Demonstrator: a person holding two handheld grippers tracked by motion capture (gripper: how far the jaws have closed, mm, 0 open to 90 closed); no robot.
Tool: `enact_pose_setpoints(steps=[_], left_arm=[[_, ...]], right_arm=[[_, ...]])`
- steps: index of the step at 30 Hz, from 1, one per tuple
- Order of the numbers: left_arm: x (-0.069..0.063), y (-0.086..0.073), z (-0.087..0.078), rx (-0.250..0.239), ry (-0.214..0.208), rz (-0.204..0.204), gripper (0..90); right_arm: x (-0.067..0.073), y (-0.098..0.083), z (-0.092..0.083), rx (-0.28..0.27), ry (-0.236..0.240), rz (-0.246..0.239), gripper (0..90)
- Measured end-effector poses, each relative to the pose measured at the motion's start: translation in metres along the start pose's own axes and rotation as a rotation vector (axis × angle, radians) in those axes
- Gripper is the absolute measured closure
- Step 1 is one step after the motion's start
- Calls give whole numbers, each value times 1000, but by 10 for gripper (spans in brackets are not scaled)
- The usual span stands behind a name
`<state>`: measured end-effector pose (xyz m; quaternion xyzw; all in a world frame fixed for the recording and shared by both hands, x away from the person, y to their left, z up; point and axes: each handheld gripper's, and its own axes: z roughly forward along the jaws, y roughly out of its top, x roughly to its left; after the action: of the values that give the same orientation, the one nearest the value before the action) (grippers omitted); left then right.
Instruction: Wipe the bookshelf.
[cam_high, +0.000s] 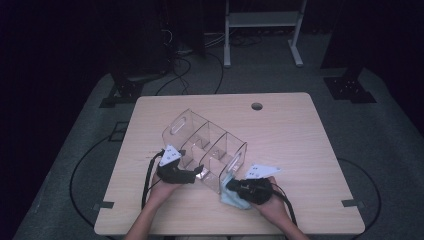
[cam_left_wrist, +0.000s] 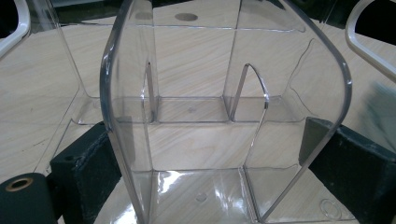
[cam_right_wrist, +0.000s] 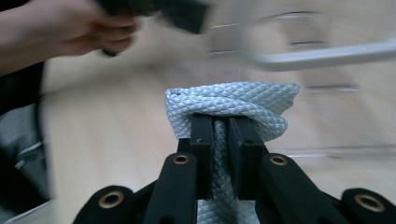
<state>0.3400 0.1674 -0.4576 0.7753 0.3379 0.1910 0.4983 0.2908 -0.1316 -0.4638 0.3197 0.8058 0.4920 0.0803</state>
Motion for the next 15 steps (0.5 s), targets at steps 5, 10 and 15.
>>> enact_pose_setpoints(steps=[5,10,15], left_arm=[[-2,0,1,-4,8,-2,62],[-1,0,0,-2,1,-10,61],[-1,0,0,2,-3,-2,63]], right_arm=[[-9,-1,0,-6,-6,43,809],[18,0,1,-5,94,-35,807],[4,2,-2,-11,43,-12,808]])
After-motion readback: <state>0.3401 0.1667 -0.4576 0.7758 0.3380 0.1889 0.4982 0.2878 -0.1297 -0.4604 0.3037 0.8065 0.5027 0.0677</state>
